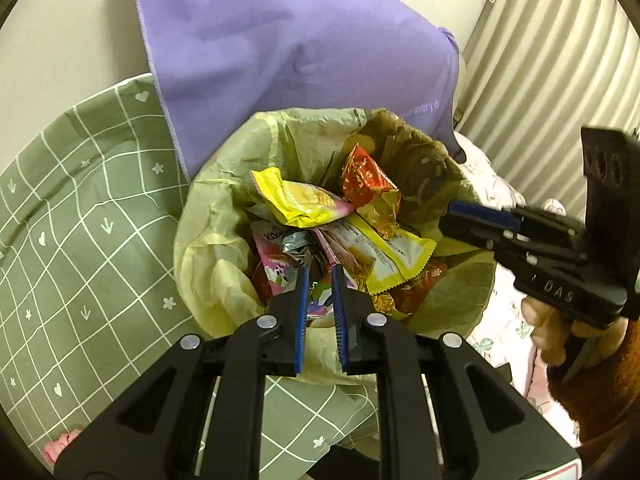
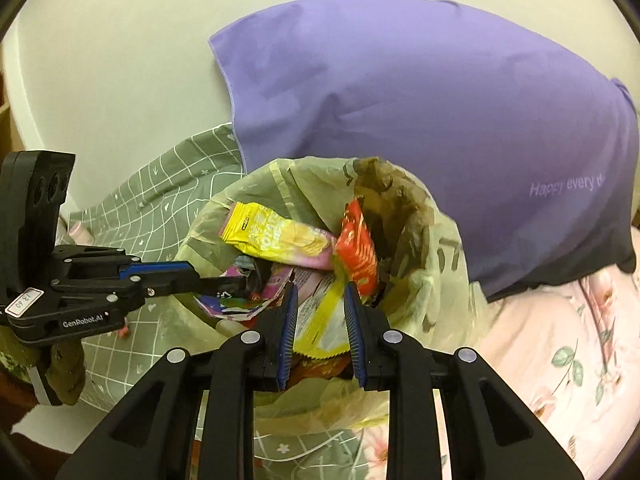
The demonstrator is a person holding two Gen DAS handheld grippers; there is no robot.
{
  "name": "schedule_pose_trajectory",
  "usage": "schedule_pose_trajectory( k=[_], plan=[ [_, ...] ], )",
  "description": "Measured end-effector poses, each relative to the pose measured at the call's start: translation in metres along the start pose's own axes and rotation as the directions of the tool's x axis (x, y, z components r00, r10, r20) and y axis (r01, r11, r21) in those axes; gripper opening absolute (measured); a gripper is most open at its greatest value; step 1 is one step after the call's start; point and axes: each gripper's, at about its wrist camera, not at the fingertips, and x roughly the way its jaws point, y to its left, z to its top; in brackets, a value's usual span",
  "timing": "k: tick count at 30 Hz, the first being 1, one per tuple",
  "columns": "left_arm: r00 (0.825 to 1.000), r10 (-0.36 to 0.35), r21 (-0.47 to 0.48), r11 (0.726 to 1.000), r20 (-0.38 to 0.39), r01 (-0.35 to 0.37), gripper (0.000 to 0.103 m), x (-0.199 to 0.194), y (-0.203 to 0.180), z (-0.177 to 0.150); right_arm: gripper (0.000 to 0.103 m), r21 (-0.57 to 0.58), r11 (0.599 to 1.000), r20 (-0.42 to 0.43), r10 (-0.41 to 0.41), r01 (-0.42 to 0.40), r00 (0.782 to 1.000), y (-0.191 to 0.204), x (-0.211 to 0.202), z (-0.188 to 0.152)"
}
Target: Collect trash
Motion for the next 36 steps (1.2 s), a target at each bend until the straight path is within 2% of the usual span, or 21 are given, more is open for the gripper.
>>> schedule_pose_trajectory(
  k=[2, 4, 5, 7, 10, 13, 15, 18, 24, 30, 33, 36],
  plan=[
    [1.000, -0.004, -0.016, 1.000, 0.026, 0.004, 0.036, -0.010, 0.004, -0.003, 0.024, 0.014, 1.000, 0.005, -0.019, 0.019, 1.000, 0.005, -0.004, -0.005],
    [0.999, -0.011, -0.035, 0.999, 0.050, 0.013, 0.044, -0.021, 0.007, -0.006, 0.027, 0.034, 0.999, 0.024, -0.040, 0.039, 0.999, 0.012, -0.012, -0.010],
    [0.998, -0.003, -0.042, 0.999, 0.060, 0.006, 0.050, -0.028, 0.008, -0.009, 0.034, 0.043, 0.998, 0.032, -0.040, 0.039, 0.999, 0.015, -0.016, -0.012],
    [0.996, 0.027, -0.055, 0.998, 0.088, -0.022, 0.061, -0.048, 0.010, -0.020, 0.039, 0.061, 0.998, 0.059, -0.033, 0.029, 0.998, 0.024, -0.029, -0.019],
    [0.983, 0.104, -0.100, 0.991, 0.149, -0.089, 0.067, -0.088, 0.014, -0.048, 0.043, 0.043, 0.999, 0.101, -0.030, 0.025, 0.994, 0.049, -0.048, -0.026],
    [0.969, 0.172, -0.147, 0.978, 0.176, -0.147, 0.073, -0.128, 0.019, -0.081, 0.044, 0.016, 1.000, 0.145, 0.009, -0.011, 0.989, 0.082, -0.070, -0.037],
    [0.956, 0.225, -0.160, 0.968, 0.190, -0.196, 0.073, -0.150, 0.019, -0.100, 0.045, -0.003, 1.000, 0.164, 0.026, -0.025, 0.986, 0.106, -0.083, -0.047],
    [0.919, 0.332, -0.181, 0.938, 0.212, -0.297, 0.073, -0.188, 0.020, -0.137, 0.045, -0.037, 0.998, 0.166, 0.057, -0.052, 0.984, 0.141, -0.098, -0.063],
    [0.873, 0.441, -0.237, 0.889, 0.208, -0.393, 0.073, -0.237, 0.025, -0.187, 0.045, -0.097, 0.990, 0.154, 0.113, -0.099, 0.982, 0.194, -0.116, -0.091],
    [0.799, 0.575, -0.294, 0.805, 0.174, -0.515, 0.073, -0.269, 0.022, -0.222, 0.045, -0.138, 0.984, 0.162, 0.135, -0.113, 0.978, 0.232, -0.128, -0.117],
    [0.801, 0.572, -0.313, 0.804, 0.178, -0.505, 0.073, -0.280, 0.023, -0.231, 0.045, -0.159, 0.981, 0.160, 0.133, -0.107, 0.978, 0.245, -0.132, -0.125],
    [0.794, 0.575, -0.315, 0.804, 0.199, -0.504, 0.073, -0.289, 0.018, -0.235, 0.045, -0.160, 0.981, 0.170, 0.134, -0.107, 0.976, 0.249, -0.137, -0.130]
  ],
)
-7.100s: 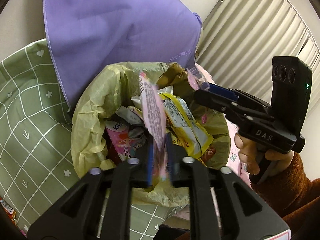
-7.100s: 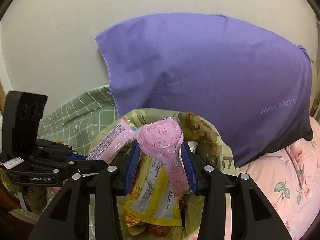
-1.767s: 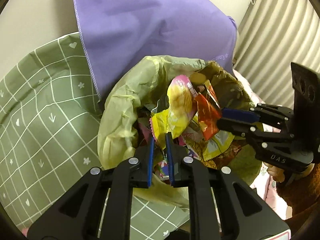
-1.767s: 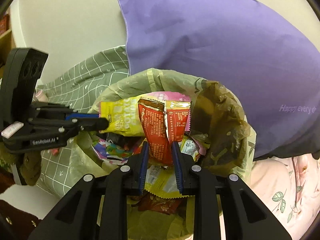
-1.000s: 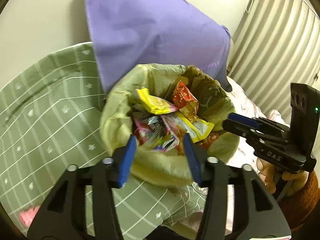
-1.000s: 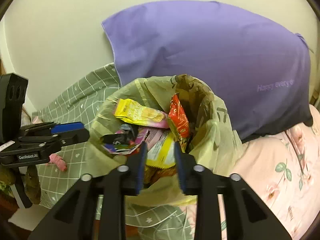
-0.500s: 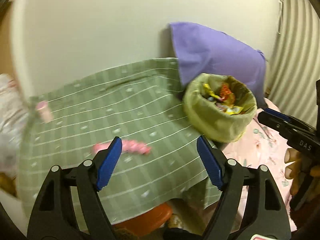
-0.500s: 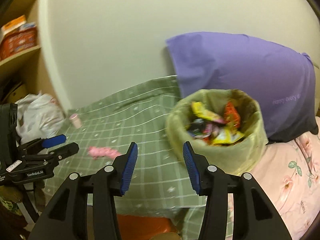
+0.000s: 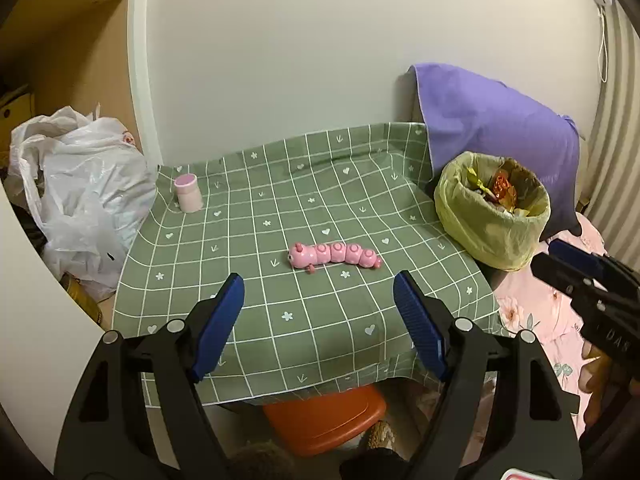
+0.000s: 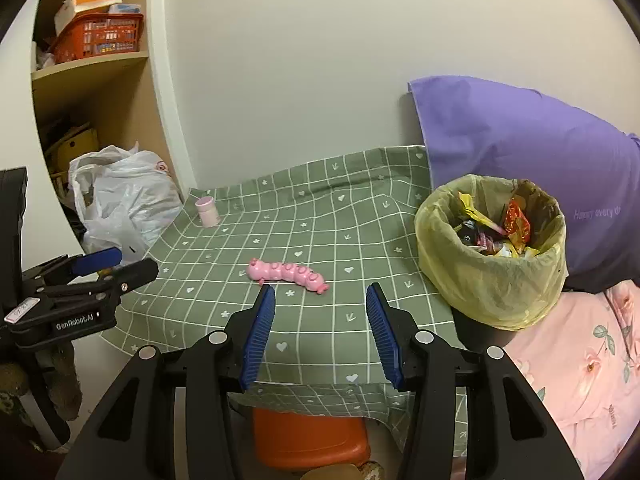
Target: Collect trash
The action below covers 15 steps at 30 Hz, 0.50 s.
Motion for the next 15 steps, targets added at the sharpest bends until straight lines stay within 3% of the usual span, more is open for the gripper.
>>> schedule_pose_trajectory(
  k=[15],
  plan=[
    [1.000, -0.006, 0.025, 1.000, 0.024, 0.006, 0.073, -0.019, -0.012, -0.004, 0.045, 0.024, 1.000, 0.024, -0.007, 0.006, 1.000, -0.003, -0.016, -0.005]
  ],
)
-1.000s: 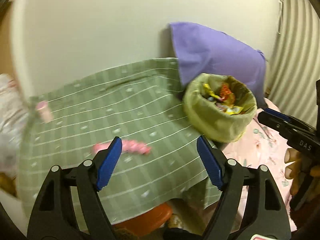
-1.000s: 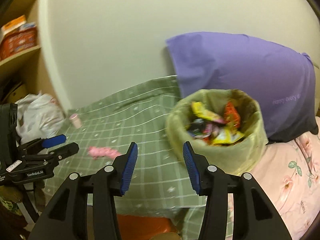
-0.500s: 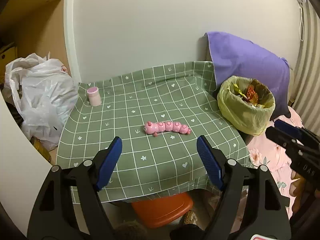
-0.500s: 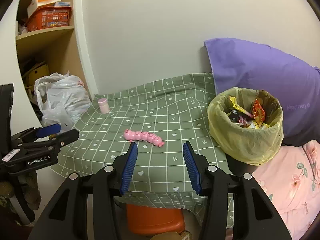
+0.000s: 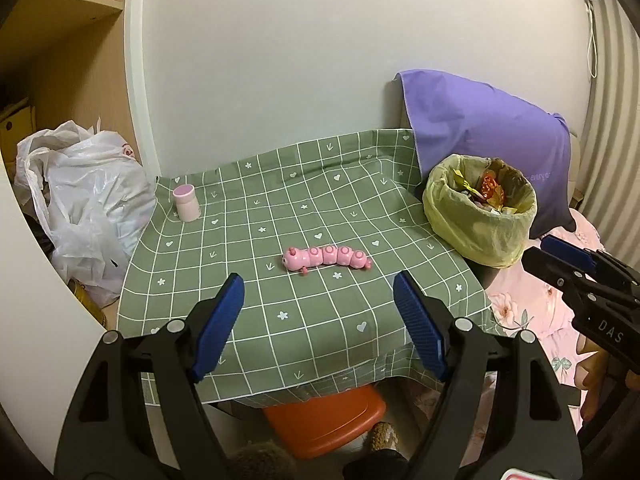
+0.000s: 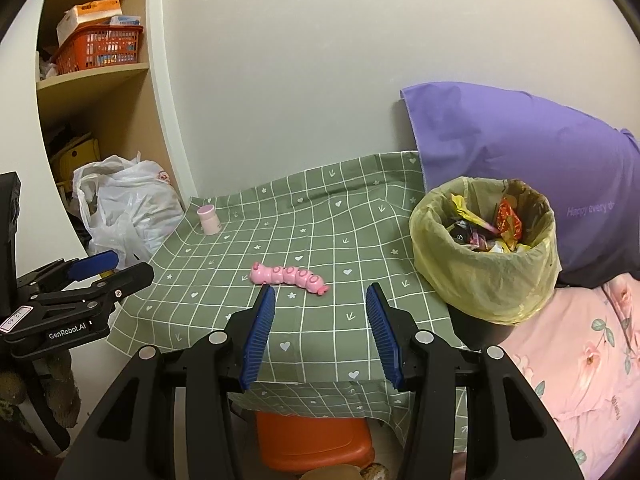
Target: Collect trash
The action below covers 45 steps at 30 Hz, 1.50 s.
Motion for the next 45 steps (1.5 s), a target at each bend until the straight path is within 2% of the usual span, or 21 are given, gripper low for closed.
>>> schedule_pose_trajectory(
  k=[45],
  plan=[
    [1.000, -0.012, 0.003, 1.000, 0.008, 0.012, 0.073, 0.0049, -0.0031, 0.0049, 0.045, 0.005, 1.000, -0.002, -0.016, 0.016, 1.000, -0.0018, 0.0050, 0.0044]
  ],
)
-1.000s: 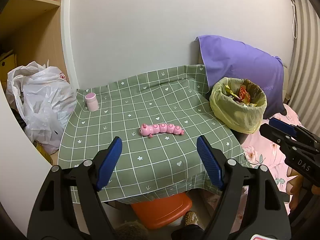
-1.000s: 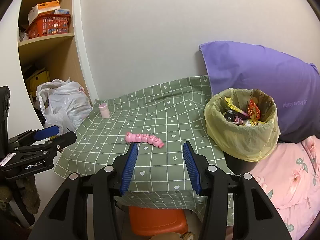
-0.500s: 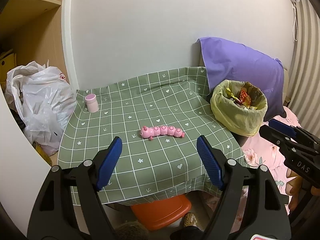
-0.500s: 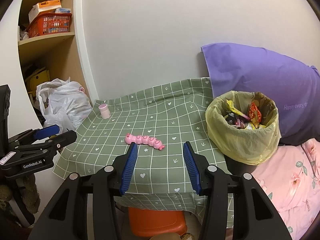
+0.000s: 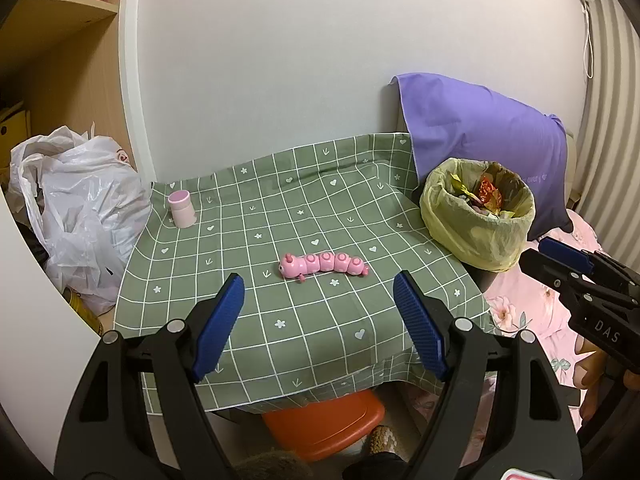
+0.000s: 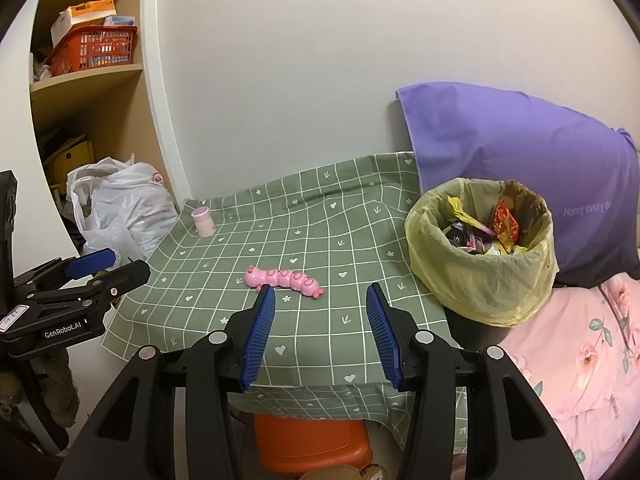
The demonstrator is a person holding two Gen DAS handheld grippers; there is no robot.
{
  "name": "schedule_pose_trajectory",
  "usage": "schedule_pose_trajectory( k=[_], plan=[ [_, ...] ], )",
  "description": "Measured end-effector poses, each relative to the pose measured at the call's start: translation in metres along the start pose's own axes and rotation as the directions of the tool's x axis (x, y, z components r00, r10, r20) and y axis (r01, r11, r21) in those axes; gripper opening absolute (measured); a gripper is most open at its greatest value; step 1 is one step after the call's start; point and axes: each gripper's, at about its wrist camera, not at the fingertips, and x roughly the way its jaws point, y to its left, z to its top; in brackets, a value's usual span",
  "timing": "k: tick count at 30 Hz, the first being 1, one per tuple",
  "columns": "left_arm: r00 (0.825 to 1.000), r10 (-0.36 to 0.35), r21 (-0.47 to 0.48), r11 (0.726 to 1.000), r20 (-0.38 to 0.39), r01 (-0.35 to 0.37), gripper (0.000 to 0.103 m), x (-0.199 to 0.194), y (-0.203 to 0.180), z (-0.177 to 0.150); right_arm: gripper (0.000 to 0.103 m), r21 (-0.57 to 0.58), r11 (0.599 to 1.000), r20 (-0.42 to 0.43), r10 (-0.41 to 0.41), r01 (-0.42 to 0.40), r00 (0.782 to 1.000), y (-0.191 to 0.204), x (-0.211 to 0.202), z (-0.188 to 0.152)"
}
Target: Collect trash
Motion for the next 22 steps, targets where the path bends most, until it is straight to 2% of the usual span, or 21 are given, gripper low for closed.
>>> schedule_pose_trajectory(
  k=[13, 18, 21, 22],
  plan=[
    [1.000, -0.025, 0.020, 0.999, -0.009, 0.025, 0.073, 0.008, -0.006, -0.002, 0.045, 0.014, 1.000, -0.020, -0.018, 0.018, 1.000, -0.009, 0.007, -0.001],
    [0.993, -0.034, -0.036, 0.999, -0.112, 0.030, 0.073, 0.044, 0.014, -0.007, 0.045, -0.022, 1.000, -0.069, -0.008, 0.006, 0.998, -0.010, 0.036, 0.006],
    [0.980, -0.013, -0.105, 0.994, -0.197, -0.008, 0.073, 0.090, 0.045, -0.009, 0.045, -0.045, 0.998, -0.106, 0.034, -0.039, 0.994, -0.015, 0.071, 0.017],
    [0.976, 0.016, -0.139, 0.989, -0.217, -0.047, 0.073, 0.113, 0.063, -0.007, 0.050, -0.053, 0.997, -0.123, 0.057, -0.063, 0.991, -0.015, 0.085, 0.021]
  ],
)
